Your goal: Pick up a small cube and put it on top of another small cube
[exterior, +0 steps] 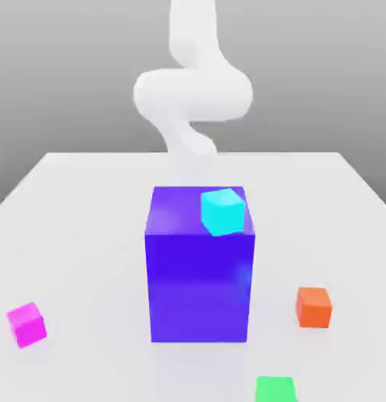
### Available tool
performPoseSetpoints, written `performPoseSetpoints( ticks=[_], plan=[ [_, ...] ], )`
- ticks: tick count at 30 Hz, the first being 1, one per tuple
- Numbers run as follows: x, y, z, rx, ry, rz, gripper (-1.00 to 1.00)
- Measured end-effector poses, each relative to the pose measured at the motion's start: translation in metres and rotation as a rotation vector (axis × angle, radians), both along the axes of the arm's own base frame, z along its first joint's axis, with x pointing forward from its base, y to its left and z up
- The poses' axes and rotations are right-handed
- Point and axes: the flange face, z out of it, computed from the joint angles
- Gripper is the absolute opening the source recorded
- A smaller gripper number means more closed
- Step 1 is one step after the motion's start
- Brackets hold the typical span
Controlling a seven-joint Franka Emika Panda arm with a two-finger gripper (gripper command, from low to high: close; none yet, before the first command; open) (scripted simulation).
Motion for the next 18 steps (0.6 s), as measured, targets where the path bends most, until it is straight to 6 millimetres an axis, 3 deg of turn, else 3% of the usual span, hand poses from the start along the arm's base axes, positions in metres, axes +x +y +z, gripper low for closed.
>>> performPoseSetpoints(
  ticks=[4,9,14,18],
  plan=[
    [0.043,-0.045,-0.07,0.054,0.114,-0.108,0.0],
    [0.072,-0.104,-0.162,0.119,0.248,-0.248,0.0],
    [0.074,-0.161,-0.259,0.182,0.378,-0.397,0.0],
    [0.054,-0.209,-0.337,0.233,0.48,-0.534,0.0]
  ],
)
